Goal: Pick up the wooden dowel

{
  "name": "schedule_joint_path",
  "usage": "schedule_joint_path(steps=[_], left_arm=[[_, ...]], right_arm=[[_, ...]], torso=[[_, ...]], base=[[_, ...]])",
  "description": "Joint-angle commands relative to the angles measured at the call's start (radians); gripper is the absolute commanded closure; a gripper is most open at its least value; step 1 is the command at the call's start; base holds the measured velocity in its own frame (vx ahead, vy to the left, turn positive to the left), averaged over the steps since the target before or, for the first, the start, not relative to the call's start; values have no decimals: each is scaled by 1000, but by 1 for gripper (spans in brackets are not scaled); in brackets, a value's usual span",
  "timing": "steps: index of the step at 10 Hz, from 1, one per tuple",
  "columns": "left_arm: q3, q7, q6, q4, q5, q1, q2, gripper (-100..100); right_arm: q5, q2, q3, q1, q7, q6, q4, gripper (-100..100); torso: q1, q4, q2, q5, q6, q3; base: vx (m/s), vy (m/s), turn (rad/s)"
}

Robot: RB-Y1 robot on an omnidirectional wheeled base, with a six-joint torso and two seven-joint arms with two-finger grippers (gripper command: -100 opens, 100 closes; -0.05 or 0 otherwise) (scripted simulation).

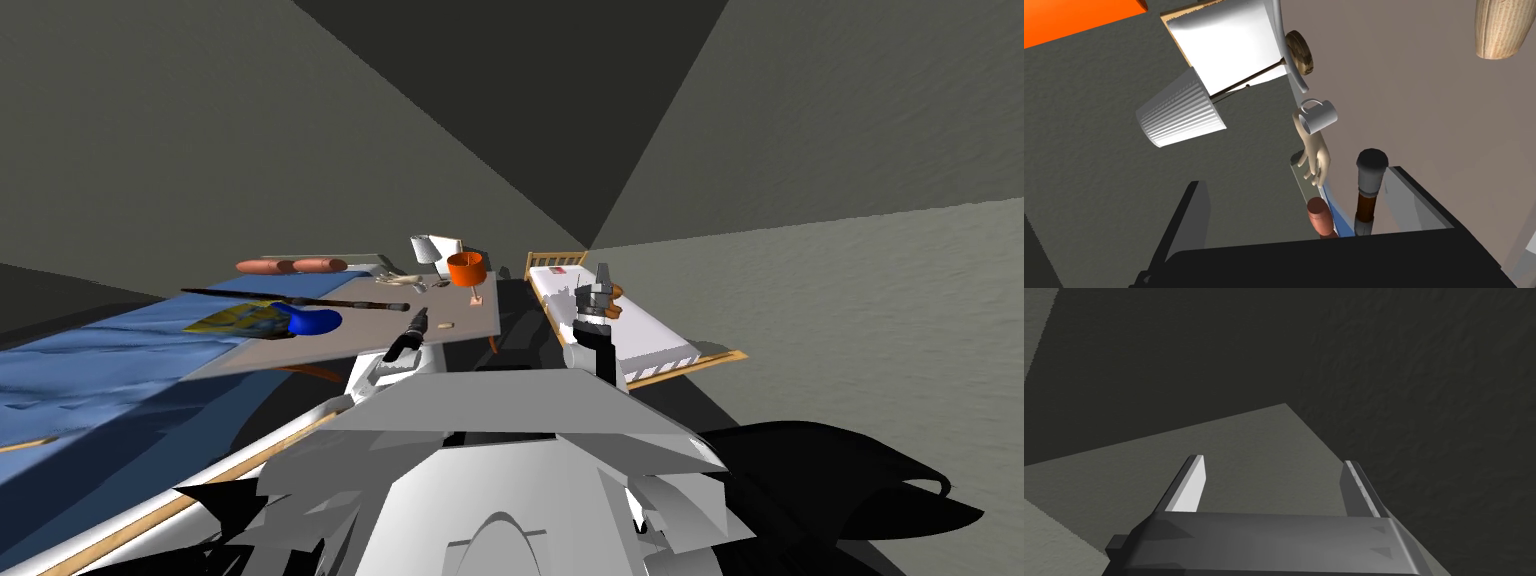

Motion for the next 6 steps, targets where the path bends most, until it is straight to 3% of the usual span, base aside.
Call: schedule_joint_path(steps=[1,6], left_arm=[[10,4,26,50,3,-24,1,-100],[24,18,63,166,12,-73,11,-100]], right_arm=[[0,0,0,0,0,0,0,0],[0,0,0,0,0,0,0,0]], torso=[[0,0,0,0,0,0],[1,0,0,0,0,0]], base=[[-4,20,-108],[-6,24,-84]])
